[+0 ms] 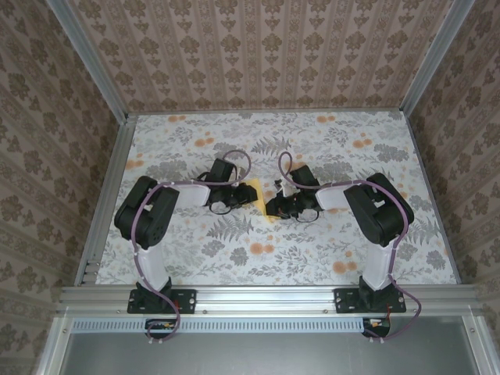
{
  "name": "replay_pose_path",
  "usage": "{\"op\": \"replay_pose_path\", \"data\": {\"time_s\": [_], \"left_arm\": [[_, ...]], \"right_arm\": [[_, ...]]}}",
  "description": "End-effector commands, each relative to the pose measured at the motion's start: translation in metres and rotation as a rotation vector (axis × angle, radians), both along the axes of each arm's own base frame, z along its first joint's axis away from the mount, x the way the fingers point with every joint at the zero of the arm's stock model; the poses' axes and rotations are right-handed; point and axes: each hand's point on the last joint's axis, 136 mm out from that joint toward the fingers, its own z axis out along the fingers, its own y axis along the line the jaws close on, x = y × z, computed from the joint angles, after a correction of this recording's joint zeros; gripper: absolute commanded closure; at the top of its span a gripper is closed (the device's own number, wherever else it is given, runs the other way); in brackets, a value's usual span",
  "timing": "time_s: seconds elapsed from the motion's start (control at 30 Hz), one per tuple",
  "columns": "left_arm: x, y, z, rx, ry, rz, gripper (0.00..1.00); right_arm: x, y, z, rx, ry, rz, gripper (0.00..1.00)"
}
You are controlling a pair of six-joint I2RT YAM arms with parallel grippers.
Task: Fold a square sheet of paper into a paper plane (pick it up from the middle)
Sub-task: Fold the wing for the fifth time at the center of the table.
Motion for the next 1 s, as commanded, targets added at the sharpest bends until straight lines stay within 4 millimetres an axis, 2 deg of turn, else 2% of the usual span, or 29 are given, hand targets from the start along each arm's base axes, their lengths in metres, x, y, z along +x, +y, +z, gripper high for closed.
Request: {"op": "replay_pose_path", "data": {"time_s": [0.0,0.2,0.47,0.57,0.73,0.87,0.97], "left_arm": [[-0.004,0.016,-0.025,0.11,0.083,0.045,0.72],[-0.008,0.019,-0.032,0.134,0.119,0.049,0.72],[-0.009,0.022,-0.037,0.158,0.135,0.054,0.72],[-0.01,0.022,-0.037,0.16,0.139,0.054,0.72],[-0.01,0.022,-0.038,0.16,0.138,0.056,0.73],[-0.011,0.023,-0.039,0.162,0.141,0.056,0.73],[-0.011,0.023,-0.04,0.163,0.144,0.055,0.73]], "right_arm": [[-0.005,-0.003,0.004,-0.021,-0.017,0.045,0.83],[-0.017,-0.005,0.007,-0.028,-0.01,0.081,0.84],[-0.028,-0.007,-0.004,-0.078,0.016,0.122,0.9],[-0.029,-0.009,-0.007,-0.112,0.016,0.13,0.89],[-0.027,-0.003,0.009,-0.075,-0.016,0.138,0.82],[-0.028,-0.002,0.014,-0.073,-0.025,0.143,0.84],[-0.032,-0.003,0.009,-0.09,-0.013,0.153,0.87]]}}
